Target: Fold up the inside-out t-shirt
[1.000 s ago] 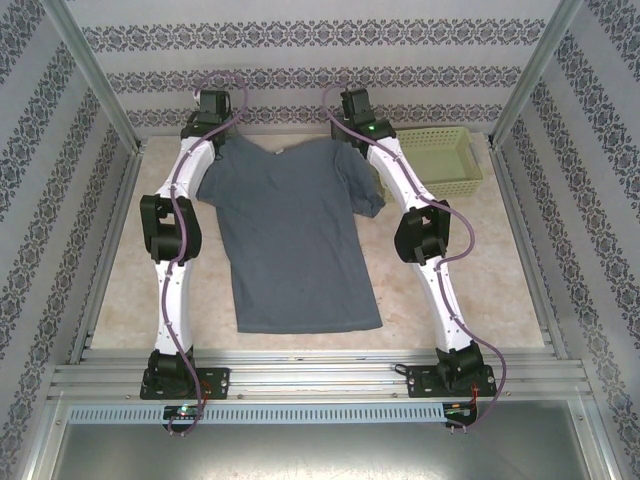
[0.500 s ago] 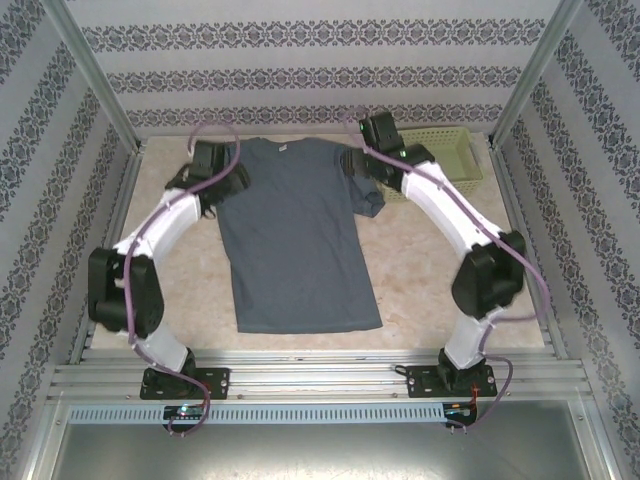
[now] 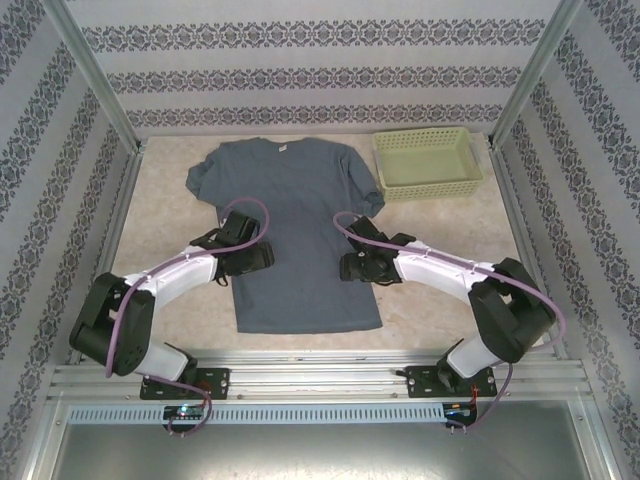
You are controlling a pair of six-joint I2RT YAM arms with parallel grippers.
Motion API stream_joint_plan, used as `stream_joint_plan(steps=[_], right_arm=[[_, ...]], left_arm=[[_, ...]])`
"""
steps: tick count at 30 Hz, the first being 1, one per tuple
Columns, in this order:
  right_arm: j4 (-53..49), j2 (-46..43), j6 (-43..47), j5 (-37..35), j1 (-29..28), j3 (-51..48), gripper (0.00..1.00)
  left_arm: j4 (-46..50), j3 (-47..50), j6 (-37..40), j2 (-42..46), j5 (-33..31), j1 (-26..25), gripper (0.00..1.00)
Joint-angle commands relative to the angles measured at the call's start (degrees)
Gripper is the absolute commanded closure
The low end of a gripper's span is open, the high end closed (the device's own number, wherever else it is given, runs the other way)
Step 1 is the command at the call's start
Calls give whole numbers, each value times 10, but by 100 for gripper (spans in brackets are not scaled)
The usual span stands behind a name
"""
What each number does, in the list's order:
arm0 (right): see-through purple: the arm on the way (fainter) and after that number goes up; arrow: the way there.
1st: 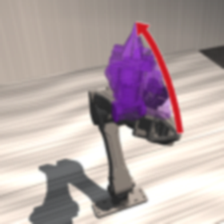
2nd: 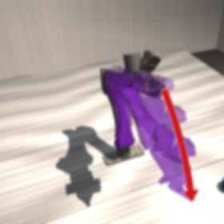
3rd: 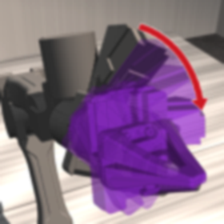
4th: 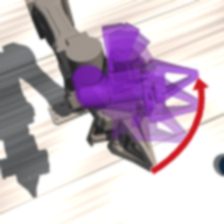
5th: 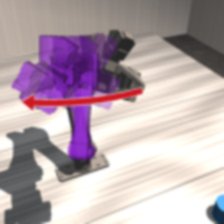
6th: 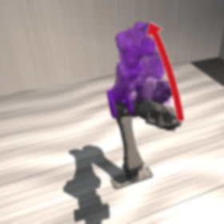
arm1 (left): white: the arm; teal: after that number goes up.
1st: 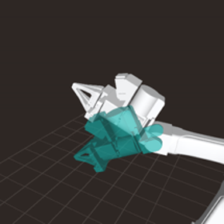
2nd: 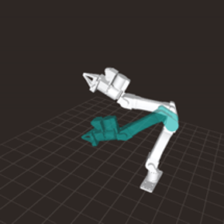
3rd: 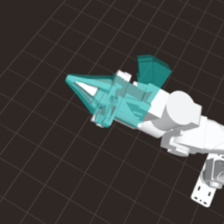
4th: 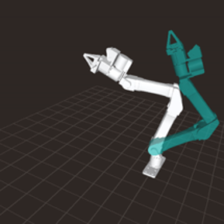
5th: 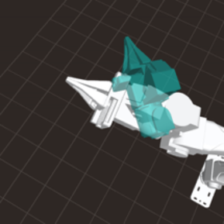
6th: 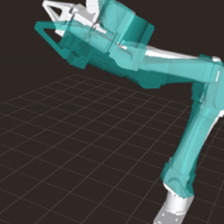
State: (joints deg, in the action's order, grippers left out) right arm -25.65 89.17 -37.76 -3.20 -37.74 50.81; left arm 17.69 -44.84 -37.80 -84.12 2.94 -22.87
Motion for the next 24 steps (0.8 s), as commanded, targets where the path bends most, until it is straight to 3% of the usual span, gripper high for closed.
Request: stream_joint_plan(steps=[1,8,11,15,21,24], right_arm=[[55,45,-31,13,5,6,32],[57,125,2,9,58,71,37],[52,134,23,7,82,98,37],[7,115,58,-15,96,125,37],[9,-8,62,-19,76,45,35],[7,-51,36,-30,51,6,35]], left_arm=[[-1,-15,3,-47,-1,-2,28],[-6,-54,17,-113,10,14,22],[13,-94,38,-136,32,29,20],[70,-139,60,-120,4,25,18],[169,-125,108,-15,-118,-82,17],[280,-136,96,-11,-170,-139,15]])
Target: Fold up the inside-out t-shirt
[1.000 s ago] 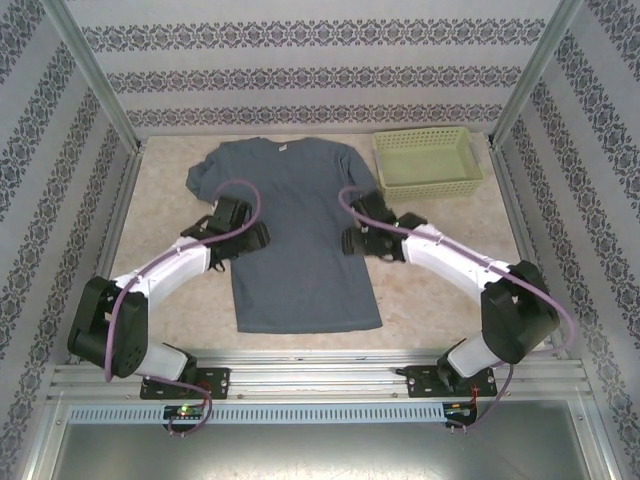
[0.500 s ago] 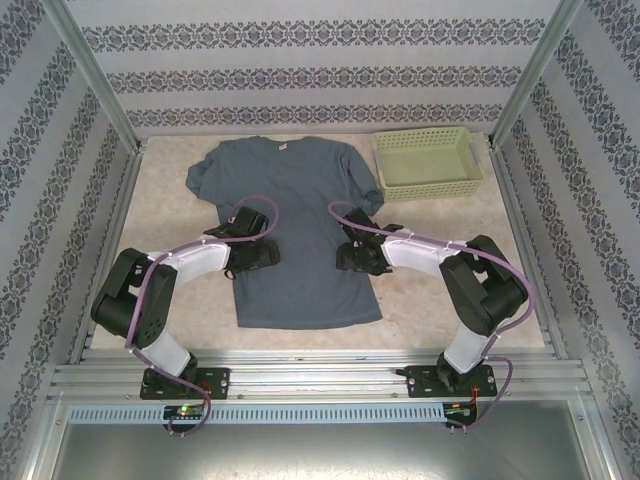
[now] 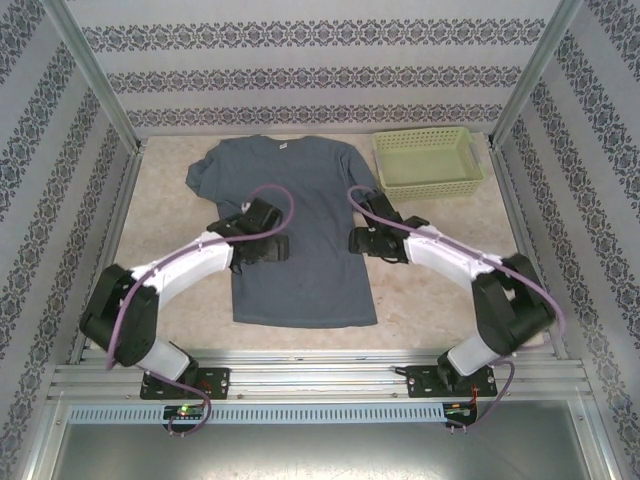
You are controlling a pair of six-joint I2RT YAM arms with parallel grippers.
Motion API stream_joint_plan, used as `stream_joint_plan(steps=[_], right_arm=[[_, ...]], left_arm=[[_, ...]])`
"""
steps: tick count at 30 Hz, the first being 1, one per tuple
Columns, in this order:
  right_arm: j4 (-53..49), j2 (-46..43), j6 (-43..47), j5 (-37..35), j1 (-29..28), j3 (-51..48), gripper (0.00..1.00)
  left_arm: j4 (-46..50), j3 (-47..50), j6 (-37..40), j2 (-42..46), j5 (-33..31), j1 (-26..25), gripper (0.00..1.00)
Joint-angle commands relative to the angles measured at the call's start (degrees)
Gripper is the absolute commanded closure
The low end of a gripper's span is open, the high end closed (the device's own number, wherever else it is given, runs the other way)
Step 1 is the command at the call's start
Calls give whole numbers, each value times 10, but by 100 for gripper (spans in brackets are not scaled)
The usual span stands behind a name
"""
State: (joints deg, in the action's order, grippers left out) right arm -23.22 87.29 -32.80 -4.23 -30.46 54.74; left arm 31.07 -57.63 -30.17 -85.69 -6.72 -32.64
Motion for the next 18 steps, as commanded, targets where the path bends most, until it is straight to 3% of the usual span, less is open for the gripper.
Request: stream_joint_plan(steps=[1,3,8,14,18], right_arm=[[-22,-41,-28,-26,-32,-42,35],[-19,-56,-63,-35,-57,-64,34],[7,-78,-120,-52,-86,-112,33],[15,-98,-133,-54,-86,-130,32],[7,-126,-130,-81,-88,-141,32]], left_arm=[[179,-16,19,3,-73,-54,15],[223,-22,22,14,-64,-94,16],[227,-9,50,47,6,-197,19],[195,14,88,7,76,-247,24],[169,21,87,-29,88,-258,26]])
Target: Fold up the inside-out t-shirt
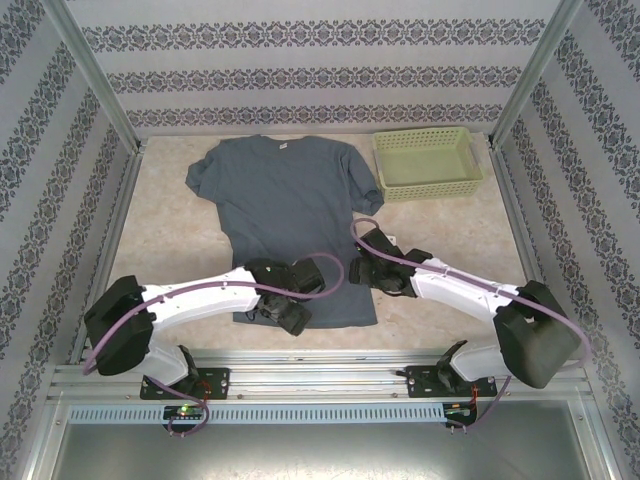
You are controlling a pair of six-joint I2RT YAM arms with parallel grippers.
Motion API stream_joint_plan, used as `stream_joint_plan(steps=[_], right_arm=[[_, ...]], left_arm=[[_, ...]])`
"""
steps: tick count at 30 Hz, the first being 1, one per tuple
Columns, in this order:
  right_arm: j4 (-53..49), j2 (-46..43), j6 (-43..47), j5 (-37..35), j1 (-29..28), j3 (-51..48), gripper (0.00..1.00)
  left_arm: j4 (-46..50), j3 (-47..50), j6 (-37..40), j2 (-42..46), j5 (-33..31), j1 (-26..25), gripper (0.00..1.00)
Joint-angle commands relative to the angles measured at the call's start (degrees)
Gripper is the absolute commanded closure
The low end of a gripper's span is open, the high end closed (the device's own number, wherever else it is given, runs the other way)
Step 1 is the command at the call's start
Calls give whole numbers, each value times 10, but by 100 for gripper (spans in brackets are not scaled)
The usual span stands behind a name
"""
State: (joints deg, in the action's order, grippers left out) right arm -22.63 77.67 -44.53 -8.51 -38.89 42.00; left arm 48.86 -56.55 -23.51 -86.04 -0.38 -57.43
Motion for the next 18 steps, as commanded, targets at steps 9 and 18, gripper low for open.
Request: stream_joint_plan(steps=[9,18], right_arm=[[8,-131,-28,-82,-3,-65,30],[6,-137,-22,-78,10,-77,30]], left_arm=[[-34,11,35,-103,-3,-11,32],[-64,1,23,-132,-31,-6,56]])
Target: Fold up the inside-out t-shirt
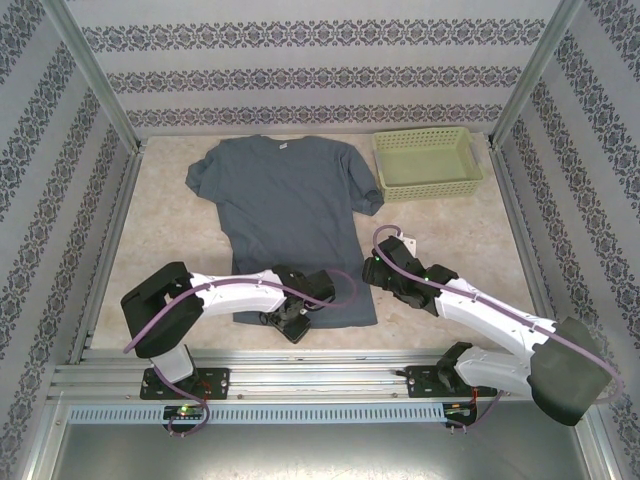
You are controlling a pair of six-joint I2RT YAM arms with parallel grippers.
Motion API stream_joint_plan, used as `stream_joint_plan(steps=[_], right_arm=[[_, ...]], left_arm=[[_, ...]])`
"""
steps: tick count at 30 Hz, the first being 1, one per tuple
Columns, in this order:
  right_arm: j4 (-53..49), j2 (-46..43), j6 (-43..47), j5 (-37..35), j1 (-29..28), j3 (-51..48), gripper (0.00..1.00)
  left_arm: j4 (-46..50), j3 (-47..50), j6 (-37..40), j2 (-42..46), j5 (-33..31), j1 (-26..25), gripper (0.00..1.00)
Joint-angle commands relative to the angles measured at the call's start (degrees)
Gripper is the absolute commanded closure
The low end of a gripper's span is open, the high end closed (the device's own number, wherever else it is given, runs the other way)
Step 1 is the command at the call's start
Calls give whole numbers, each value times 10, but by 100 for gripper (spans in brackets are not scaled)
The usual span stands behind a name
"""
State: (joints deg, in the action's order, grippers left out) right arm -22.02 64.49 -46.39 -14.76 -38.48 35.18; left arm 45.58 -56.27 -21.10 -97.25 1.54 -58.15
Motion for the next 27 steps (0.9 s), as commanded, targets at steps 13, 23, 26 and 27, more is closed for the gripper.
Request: stream_joint_plan(steps=[13,23,26,27], right_arm=[[8,0,-5,-3,10,-15,30],[9,8,-2,3,10,-16,30],[17,12,1,15,7,-20,30],[26,13,5,22,5,-24,30]], left_arm=[[-69,7,-16,2,-84,24,79],[-62,6,-15,46,-84,25,93],[-59,6,-16,57,-76,25,93],[-59,8,-16,62,-74,25,94]])
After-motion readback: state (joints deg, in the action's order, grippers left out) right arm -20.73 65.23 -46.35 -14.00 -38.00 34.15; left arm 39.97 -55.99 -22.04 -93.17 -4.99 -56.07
